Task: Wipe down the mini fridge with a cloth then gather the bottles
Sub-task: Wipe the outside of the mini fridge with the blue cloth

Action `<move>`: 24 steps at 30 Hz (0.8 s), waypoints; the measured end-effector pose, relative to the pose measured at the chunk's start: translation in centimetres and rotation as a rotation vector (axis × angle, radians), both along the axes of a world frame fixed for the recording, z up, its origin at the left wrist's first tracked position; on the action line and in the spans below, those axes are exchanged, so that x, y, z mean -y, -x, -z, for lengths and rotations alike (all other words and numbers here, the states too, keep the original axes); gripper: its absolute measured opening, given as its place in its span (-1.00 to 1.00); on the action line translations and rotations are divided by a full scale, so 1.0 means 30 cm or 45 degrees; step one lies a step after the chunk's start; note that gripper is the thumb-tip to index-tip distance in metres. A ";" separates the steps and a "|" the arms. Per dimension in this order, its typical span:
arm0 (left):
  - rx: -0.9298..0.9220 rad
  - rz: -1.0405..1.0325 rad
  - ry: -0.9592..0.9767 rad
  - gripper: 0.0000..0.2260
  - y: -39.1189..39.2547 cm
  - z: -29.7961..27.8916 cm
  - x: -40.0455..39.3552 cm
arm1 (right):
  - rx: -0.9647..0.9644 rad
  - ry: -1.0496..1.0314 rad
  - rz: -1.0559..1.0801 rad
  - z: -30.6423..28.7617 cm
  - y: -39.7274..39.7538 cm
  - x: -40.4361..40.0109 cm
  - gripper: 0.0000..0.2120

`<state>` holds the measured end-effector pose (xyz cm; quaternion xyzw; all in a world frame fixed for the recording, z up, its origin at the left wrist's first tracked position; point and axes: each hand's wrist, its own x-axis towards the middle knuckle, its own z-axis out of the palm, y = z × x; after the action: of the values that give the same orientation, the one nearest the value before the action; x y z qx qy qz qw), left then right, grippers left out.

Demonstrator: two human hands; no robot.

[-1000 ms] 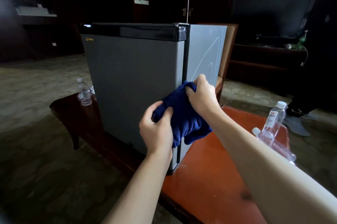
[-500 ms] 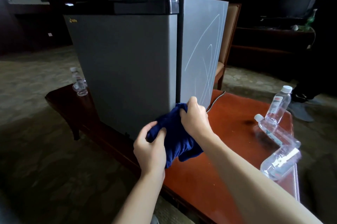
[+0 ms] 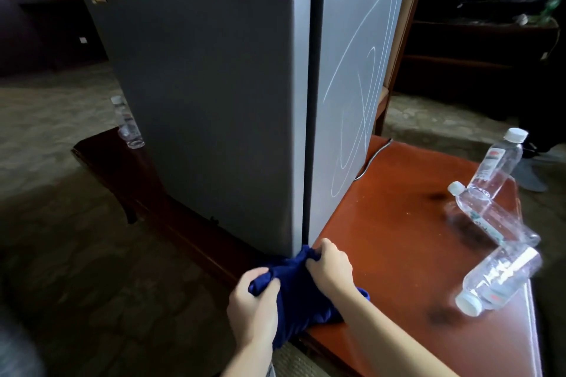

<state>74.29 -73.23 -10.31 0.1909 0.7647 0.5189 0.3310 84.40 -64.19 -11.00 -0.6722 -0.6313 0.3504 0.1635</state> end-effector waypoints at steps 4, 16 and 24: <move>-0.014 0.038 0.021 -0.86 -0.001 -0.021 -0.001 | -0.092 -0.061 0.068 0.003 -0.008 0.014 -0.80; -0.010 0.044 -0.035 -0.84 -0.017 -0.036 -0.025 | -0.093 -0.125 0.141 0.018 -0.001 -0.012 -0.88; -0.097 0.057 -0.004 -0.83 -0.031 -0.014 -0.045 | 0.065 -0.021 0.019 0.024 0.004 -0.063 -0.83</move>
<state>75.21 -71.87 -9.91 0.2282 0.7716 0.5047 0.3128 84.29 -62.31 -11.73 -0.6844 -0.6331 0.3266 0.1553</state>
